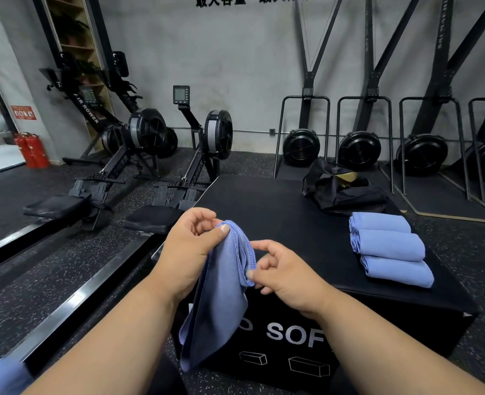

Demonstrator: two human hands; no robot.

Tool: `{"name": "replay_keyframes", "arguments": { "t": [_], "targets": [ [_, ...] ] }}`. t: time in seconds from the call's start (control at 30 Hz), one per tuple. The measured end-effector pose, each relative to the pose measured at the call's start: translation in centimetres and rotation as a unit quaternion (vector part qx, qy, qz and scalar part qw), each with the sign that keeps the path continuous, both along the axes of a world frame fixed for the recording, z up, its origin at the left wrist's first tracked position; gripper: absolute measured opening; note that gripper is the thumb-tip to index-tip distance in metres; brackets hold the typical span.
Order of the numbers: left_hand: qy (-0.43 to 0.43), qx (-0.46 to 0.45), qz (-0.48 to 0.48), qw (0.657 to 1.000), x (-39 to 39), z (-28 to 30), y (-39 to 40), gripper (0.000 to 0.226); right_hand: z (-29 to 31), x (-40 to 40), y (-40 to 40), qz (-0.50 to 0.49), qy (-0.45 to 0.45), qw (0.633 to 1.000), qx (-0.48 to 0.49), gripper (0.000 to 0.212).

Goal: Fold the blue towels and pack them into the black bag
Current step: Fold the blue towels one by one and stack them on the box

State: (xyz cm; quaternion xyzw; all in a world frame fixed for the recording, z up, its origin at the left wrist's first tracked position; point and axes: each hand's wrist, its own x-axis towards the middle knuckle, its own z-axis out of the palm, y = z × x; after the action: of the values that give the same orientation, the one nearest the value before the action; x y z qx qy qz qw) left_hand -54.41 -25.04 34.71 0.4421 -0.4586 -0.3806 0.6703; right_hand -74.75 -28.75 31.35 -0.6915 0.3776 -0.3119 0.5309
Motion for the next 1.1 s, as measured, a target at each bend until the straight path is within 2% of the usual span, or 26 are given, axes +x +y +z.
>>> {"name": "replay_keyframes", "arguments": {
  "t": [0.2,0.3,0.43,0.57,0.67,0.77,0.87,0.97,1.1],
  "targets": [
    [-0.008,0.003,0.013,1.0,0.6,-0.4,0.4,0.027,-0.6,0.0,-0.2,-0.061,-0.002,0.998,0.03,0.048],
    [-0.003,0.002,0.015,1.0,0.8,-0.8,0.5,0.027,-0.7,0.3,0.1,-0.046,-0.022,0.997,0.065,0.048],
    [-0.01,0.005,0.011,1.0,0.5,-1.1,0.6,0.026,-0.7,0.9,0.5,-0.036,-0.015,0.998,0.054,0.046],
    [-0.022,0.015,0.004,1.0,1.6,-1.5,0.7,0.029,0.3,-0.3,-0.9,-0.128,-0.054,0.989,0.04,0.05],
    [-0.046,0.032,-0.023,0.998,1.8,-2.1,0.9,0.031,1.8,-1.7,-2.0,-0.155,-0.088,0.983,0.036,0.049],
    [-0.051,0.053,-0.045,0.996,1.5,-2.9,0.8,0.029,3.3,-2.7,-2.5,-0.119,-0.053,0.991,0.03,0.042],
    [0.01,0.065,-0.086,0.994,1.6,-3.1,1.0,0.038,4.0,-3.6,-2.7,-0.08,-0.041,0.995,0.034,0.044],
    [0.053,0.076,-0.094,0.991,1.7,-3.2,1.0,0.046,3.8,-4.0,-2.5,-0.056,-0.064,0.996,0.039,0.052],
    [0.083,0.083,-0.09,0.989,1.7,-3.2,0.9,0.043,2.5,-4.1,-1.9,-0.003,-0.129,0.99,0.058,0.047]
  ]
}}
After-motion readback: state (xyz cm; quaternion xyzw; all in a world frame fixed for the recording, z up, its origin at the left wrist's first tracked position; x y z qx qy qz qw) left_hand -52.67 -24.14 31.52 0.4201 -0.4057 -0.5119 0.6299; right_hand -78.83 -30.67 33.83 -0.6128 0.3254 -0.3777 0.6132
